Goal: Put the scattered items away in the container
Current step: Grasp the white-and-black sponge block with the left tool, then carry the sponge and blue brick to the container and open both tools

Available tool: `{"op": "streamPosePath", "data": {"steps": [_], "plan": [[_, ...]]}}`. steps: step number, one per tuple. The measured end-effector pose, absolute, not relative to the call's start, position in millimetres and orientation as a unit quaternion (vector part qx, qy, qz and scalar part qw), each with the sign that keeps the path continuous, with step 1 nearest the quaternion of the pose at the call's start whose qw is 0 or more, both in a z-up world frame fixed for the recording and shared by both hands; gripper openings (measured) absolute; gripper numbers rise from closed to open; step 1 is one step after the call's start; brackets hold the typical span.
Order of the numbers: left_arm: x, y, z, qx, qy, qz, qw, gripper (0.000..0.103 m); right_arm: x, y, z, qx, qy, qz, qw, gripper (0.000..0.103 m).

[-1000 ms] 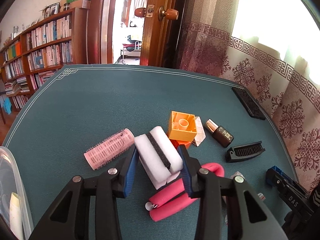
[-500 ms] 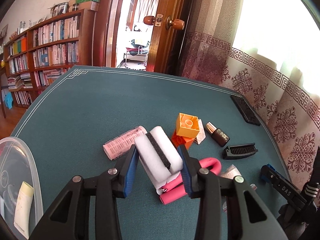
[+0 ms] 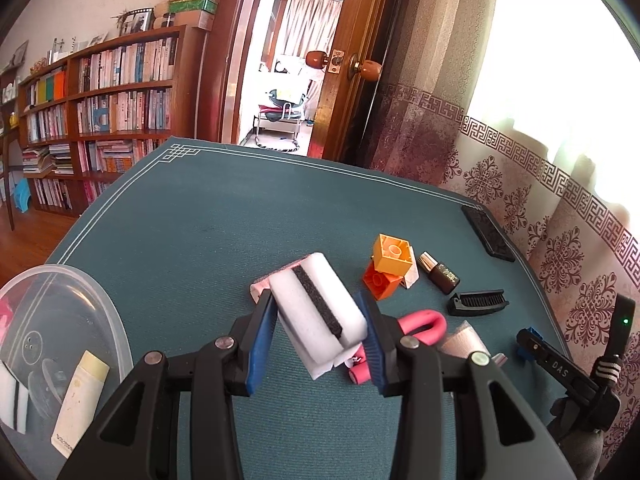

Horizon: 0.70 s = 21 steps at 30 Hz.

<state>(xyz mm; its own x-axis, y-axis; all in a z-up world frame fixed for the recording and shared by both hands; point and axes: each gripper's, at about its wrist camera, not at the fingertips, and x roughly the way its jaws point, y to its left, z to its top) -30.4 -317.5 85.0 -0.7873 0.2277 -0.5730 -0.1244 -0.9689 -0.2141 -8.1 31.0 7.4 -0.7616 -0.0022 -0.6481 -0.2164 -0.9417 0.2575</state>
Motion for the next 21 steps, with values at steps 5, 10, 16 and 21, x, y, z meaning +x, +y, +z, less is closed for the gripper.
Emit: {"op": "streamPosePath", "data": {"steps": [5, 10, 16, 21], "plan": [[-22.3, -330.5, 92.1, -0.300, -0.086, 0.946, 0.086, 0.045, -1.2, 24.9, 9.5, -0.336, 0.152, 0.928, 0.060, 0.046], [-14.7, -342.7, 94.6, -0.291, -0.082, 0.950, 0.076, 0.045, 4.4, 15.2, 11.4, -0.336, 0.153, 0.928, 0.052, 0.046], [-9.8, -363.4, 93.8, -0.291, -0.082, 0.951, 0.057, 0.045, 10.1, -4.7, 18.7, -0.332, 0.146, 0.931, 0.032, 0.046], [-5.1, -383.8, 93.2, -0.289, -0.088, 0.953, 0.034, 0.045, 10.6, -18.4, 25.3, -0.328, 0.145, 0.933, 0.019, 0.046]]}}
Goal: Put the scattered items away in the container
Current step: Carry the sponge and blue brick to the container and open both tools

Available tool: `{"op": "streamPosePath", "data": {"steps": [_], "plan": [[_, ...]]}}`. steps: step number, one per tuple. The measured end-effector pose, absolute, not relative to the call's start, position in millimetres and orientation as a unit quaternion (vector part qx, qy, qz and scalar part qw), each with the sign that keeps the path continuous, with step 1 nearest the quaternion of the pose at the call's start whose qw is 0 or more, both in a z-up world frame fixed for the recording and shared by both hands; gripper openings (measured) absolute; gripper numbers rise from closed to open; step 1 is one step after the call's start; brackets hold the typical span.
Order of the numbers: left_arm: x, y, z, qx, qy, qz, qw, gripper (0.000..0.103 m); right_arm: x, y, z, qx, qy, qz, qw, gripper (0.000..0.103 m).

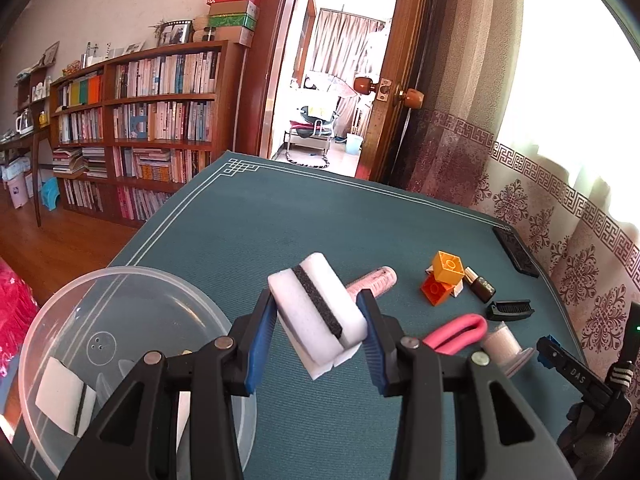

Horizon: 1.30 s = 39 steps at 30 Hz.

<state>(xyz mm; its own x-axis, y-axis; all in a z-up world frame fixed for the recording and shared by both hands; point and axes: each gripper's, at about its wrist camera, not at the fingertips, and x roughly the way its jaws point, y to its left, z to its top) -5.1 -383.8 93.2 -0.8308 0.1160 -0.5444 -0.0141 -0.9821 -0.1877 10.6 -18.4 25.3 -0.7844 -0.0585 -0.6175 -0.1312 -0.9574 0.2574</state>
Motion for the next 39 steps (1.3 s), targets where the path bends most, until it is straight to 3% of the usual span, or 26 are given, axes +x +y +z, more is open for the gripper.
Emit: {"op": "streamPosePath", "data": {"steps": [14, 39], "plan": [[7.3, -427.7, 83.8, -0.292, -0.097, 0.951, -0.012, 0.046, 18.8, -58.5, 49.4, -0.309, 0.146, 0.940, -0.023, 0.046], [22.8, -498.3, 79.6, -0.289, -0.148, 0.944, -0.061, 0.049, 38.3, -265.2, 65.0, -0.321, 0.031, 0.907, -0.272, 0.046]]}}
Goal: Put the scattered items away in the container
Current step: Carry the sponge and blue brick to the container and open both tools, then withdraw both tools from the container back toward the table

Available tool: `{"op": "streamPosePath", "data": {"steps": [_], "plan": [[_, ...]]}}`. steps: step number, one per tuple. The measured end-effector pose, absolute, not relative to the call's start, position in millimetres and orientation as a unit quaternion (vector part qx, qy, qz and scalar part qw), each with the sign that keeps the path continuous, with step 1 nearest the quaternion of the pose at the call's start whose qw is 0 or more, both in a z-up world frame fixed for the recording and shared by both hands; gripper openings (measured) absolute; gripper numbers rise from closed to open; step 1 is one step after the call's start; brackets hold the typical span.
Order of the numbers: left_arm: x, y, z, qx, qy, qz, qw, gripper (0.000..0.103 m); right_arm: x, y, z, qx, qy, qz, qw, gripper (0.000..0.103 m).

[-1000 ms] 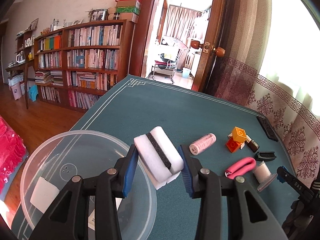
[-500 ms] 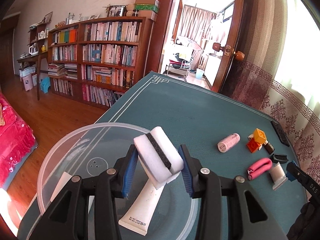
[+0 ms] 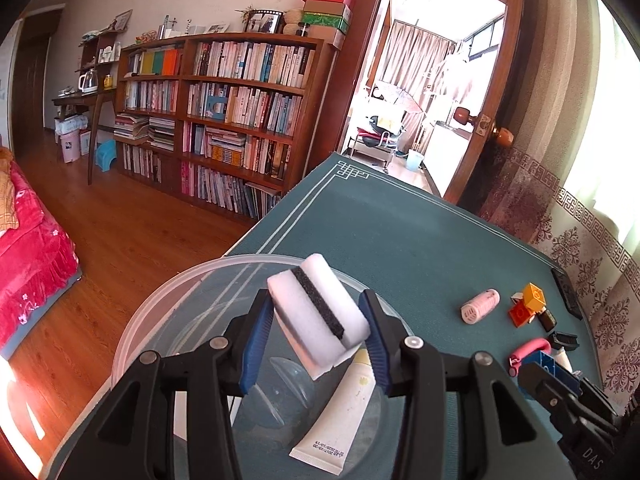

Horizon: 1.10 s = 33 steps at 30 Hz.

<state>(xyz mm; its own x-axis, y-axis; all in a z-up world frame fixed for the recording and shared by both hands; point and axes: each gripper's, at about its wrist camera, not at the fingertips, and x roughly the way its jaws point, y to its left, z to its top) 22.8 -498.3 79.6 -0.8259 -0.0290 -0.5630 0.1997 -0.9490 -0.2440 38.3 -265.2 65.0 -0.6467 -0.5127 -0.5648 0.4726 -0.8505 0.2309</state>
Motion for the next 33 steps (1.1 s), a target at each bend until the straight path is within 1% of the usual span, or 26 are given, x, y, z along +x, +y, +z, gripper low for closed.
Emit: {"op": "streamPosePath", "data": {"steps": [6, 12, 14, 17, 19, 20, 22, 33], "plan": [[23.8, -501.3, 82.9, 0.286, 0.146, -0.945, 0.058, 0.049, 39.2, -293.3, 61.2, 0.326, -0.017, -0.896, 0.301, 0.046], [25.2, -506.7, 82.8, 0.286, 0.142, -0.945, 0.069, 0.051, 40.0, -306.4, 55.5, 0.332, -0.009, -0.891, 0.310, 0.046], [25.0, -508.3, 81.9, 0.288, 0.143, -0.944, 0.070, 0.053, 39.4, -308.8, 53.7, 0.335, -0.007, -0.889, 0.312, 0.046], [24.7, -509.6, 81.0, 0.289, 0.145, -0.943, 0.072, 0.060, 37.4, -313.3, 50.8, 0.339, -0.003, -0.887, 0.315, 0.047], [25.2, -510.3, 80.9, 0.287, 0.147, -0.944, 0.073, 0.071, 37.1, -315.4, 49.1, 0.341, -0.002, -0.885, 0.317, 0.047], [25.6, -510.6, 81.3, 0.286, 0.148, -0.944, 0.074, 0.072, 37.0, -315.9, 48.4, 0.342, -0.002, -0.884, 0.318, 0.047], [26.5, -511.8, 82.3, 0.283, 0.151, -0.944, 0.076, 0.077, 37.3, -317.8, 47.1, 0.344, -0.002, -0.882, 0.321, 0.047], [31.0, -515.8, 87.9, 0.269, 0.145, -0.947, 0.095, 0.079, 36.2, -329.3, 42.8, 0.355, 0.002, -0.871, 0.340, 0.047]]}}
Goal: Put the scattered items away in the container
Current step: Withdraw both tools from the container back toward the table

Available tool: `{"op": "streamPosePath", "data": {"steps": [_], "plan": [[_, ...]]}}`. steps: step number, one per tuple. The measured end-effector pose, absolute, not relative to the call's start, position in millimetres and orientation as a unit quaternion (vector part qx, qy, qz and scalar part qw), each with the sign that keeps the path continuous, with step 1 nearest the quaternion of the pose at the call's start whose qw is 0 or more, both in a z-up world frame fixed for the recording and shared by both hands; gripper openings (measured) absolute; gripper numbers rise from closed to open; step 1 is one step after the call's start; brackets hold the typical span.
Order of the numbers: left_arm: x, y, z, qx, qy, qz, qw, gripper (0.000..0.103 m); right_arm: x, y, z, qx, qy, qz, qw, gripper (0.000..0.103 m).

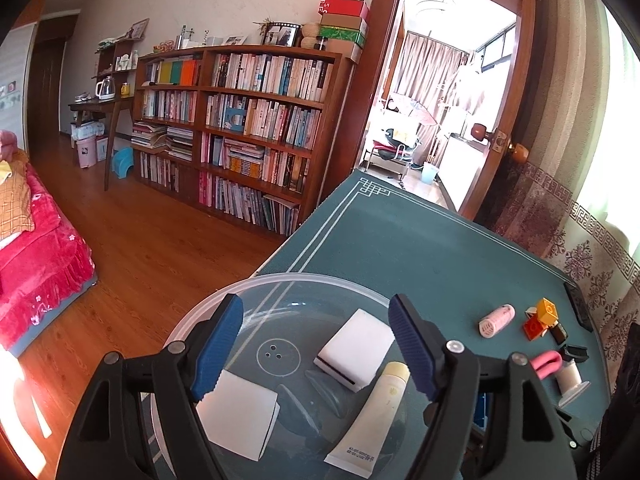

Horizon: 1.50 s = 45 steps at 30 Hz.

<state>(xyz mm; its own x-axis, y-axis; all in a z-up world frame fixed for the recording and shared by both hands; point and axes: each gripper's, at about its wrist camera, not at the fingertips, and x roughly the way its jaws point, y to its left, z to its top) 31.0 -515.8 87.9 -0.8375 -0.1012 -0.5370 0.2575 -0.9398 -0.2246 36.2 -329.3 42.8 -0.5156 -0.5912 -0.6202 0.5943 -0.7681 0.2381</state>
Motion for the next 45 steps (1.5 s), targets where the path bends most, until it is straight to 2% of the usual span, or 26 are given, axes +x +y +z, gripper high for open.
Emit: {"op": "streamPosePath", "data": {"steps": [15, 45], "plan": [[33.9, -520.4, 91.1, 0.262, 0.152, -0.948, 0.101, 0.080, 40.5, -330.3, 40.9, 0.359, -0.001, -0.868, 0.342, 0.050], [24.4, -467.8, 86.9, 0.290, 0.103, -0.950, 0.059, 0.080, 20.6, -230.7, 37.7, 0.364, -0.058, -0.899, 0.235, 0.050]]}}
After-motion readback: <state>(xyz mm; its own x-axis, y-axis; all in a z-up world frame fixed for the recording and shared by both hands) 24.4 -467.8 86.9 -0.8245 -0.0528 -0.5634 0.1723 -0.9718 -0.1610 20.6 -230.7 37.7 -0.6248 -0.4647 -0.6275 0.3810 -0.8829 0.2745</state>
